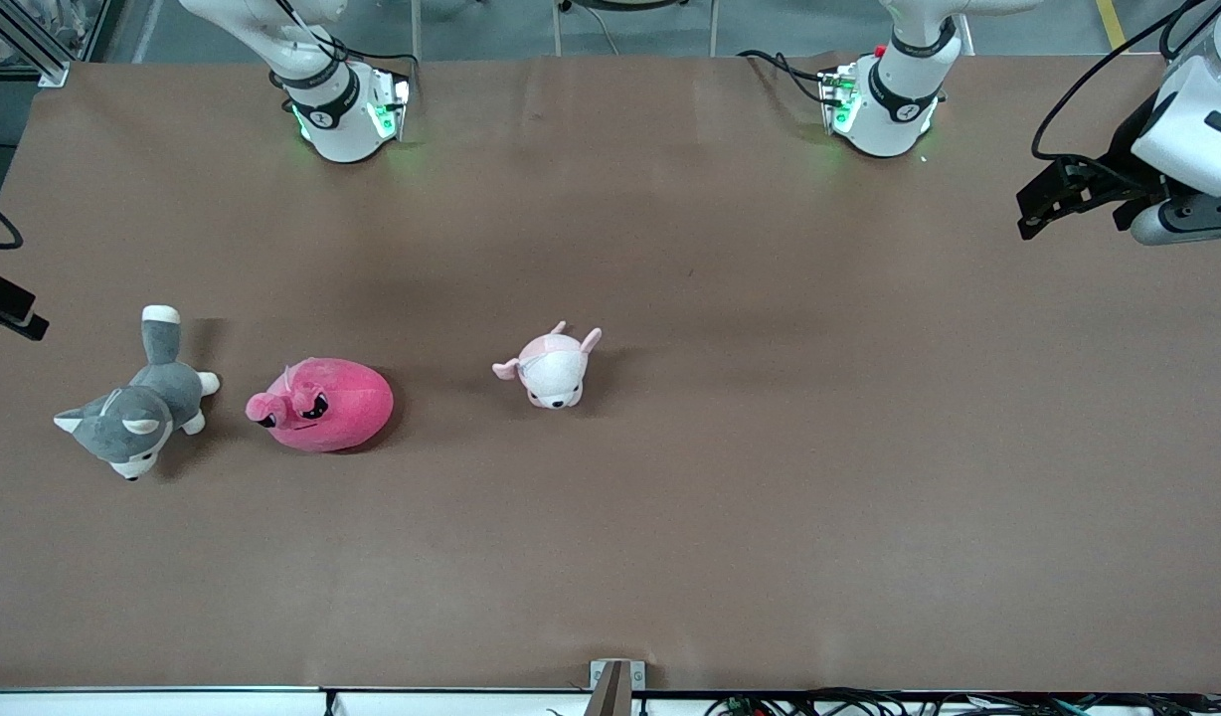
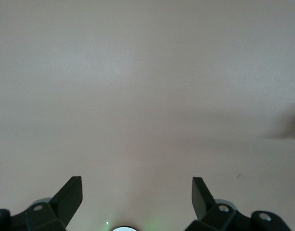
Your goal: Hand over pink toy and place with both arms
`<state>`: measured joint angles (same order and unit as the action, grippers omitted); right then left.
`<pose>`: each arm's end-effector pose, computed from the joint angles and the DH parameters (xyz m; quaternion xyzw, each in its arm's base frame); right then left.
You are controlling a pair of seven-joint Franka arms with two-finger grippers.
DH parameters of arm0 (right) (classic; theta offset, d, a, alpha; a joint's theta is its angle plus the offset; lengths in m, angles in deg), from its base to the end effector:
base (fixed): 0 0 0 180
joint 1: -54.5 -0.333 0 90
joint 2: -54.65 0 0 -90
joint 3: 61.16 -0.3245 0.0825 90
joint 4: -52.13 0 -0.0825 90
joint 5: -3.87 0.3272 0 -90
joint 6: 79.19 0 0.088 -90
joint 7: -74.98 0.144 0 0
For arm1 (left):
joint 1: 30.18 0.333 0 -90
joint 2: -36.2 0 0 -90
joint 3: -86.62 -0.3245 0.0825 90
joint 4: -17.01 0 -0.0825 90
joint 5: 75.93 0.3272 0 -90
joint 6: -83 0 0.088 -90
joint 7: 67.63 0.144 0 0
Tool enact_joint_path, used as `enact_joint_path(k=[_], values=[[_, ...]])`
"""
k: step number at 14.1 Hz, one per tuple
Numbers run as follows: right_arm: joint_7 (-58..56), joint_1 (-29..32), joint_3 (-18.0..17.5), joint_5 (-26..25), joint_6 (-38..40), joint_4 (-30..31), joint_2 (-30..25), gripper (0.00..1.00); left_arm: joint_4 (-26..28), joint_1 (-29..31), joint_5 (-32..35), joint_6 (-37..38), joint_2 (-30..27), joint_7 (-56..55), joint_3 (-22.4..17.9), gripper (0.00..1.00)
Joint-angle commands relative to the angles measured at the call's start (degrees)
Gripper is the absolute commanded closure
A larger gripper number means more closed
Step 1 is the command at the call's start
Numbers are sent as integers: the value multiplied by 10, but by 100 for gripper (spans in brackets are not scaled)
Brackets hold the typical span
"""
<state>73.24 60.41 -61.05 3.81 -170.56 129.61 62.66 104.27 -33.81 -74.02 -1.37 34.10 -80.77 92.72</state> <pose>0.5459 -0.0576 0.6166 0.9980 -0.0373 0.0511 0.0041 0.4695 -0.0765 0.6249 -0.9993 -0.0313 0.0032 0.0196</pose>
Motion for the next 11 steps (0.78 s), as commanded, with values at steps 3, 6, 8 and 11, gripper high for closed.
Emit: enact_joint_path(k=[3, 6, 8, 11], values=[[0, -5, -3, -15, -11, 50, -42, 0, 6, 1, -7, -2, -11, 31, -4, 0], [-8, -4, 4, -15, 2, 78, -71, 0, 2, 0, 0, -2, -8, 47, -7, 0], [-8, -6, 2, -15, -31, 150, -121, 0, 0, 2, 0, -1, -7, 48, -7, 0], [-7, -6, 2, -14, -48, 199, -153, 0, -6, 1, 0, -1, -4, 50, -7, 0]])
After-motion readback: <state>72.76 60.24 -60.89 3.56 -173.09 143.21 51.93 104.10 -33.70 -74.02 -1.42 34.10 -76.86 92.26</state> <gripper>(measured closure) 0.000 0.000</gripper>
